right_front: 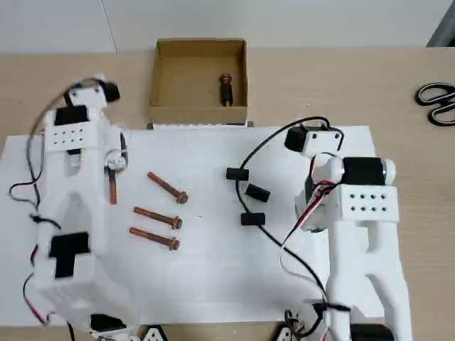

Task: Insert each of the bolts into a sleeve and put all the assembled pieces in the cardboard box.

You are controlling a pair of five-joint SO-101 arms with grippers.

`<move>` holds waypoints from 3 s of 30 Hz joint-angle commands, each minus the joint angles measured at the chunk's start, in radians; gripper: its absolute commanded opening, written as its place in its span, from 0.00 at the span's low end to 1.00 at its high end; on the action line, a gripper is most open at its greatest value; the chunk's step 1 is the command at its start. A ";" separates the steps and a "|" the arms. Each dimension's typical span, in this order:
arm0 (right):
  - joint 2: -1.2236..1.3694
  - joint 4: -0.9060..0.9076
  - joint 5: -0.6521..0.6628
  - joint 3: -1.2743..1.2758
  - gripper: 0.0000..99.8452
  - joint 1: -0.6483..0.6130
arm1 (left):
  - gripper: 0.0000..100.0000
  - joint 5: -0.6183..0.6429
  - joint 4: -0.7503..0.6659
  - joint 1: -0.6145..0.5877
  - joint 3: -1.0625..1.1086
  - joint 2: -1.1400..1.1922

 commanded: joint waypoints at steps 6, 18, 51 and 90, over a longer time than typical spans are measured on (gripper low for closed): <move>-0.326 0.019 -0.008 -0.040 0.00 -0.084 | 0.00 0.002 0.153 0.078 -0.044 -0.339; -0.680 -0.116 -0.135 0.192 0.00 -0.082 | 0.00 0.015 0.138 0.087 0.119 -0.657; -1.299 -0.731 -0.167 0.968 0.00 -0.599 | 0.00 0.499 -0.669 0.373 1.007 -1.453; -1.297 -0.748 -0.166 0.965 0.00 -0.730 | 0.00 0.545 -0.733 0.701 1.156 -1.567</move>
